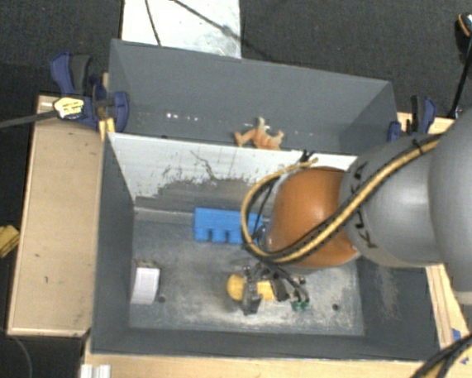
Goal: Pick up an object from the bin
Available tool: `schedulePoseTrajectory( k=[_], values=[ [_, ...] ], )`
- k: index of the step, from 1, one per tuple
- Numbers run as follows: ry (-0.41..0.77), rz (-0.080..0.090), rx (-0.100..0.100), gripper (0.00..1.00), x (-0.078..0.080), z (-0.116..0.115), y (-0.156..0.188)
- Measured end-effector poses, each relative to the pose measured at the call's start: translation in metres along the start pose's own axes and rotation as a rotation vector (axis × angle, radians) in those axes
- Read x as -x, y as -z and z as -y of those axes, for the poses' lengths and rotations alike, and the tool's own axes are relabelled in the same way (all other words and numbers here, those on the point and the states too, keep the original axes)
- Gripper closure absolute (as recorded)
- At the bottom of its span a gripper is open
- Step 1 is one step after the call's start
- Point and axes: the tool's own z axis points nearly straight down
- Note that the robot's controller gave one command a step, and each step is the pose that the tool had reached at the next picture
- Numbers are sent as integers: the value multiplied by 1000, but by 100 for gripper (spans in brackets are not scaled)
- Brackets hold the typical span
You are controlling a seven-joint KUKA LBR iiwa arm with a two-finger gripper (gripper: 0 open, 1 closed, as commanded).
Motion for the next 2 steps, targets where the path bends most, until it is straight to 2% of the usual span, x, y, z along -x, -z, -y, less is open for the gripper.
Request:
schedulePoseTrajectory(
  k=[1, 2],
  values=[
    [9, -4, 1, 100, -6, 49, -4],
    [59, -9, -3, 100, -13, 77, -8]
  ],
)
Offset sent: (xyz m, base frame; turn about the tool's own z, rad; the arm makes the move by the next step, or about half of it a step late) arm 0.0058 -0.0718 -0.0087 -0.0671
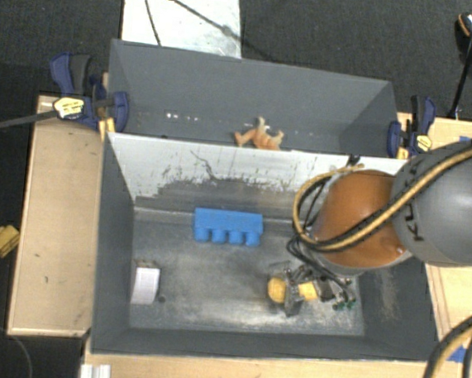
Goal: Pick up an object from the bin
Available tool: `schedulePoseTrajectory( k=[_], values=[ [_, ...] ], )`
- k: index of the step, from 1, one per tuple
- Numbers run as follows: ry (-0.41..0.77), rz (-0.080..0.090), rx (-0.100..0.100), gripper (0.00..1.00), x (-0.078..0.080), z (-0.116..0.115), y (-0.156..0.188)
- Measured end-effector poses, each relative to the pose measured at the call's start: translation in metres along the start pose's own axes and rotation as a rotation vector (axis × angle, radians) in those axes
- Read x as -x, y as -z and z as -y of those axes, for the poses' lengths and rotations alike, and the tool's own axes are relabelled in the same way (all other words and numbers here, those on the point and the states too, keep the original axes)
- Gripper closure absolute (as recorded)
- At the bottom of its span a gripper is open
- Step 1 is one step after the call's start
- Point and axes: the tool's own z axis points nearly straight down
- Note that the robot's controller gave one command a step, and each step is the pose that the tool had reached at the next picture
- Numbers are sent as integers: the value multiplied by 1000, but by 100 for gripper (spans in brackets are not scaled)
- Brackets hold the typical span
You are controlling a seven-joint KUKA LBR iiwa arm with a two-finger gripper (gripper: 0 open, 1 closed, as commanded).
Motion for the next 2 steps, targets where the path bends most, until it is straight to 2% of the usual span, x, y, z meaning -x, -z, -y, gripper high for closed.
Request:
schedulePoseTrajectory(
  k=[1, 2],
  values=[
    [1, 4, 3, 100, 50, 8, 214],
    [1, 13, 0, 100, 54, 9, 223]
  ],
)
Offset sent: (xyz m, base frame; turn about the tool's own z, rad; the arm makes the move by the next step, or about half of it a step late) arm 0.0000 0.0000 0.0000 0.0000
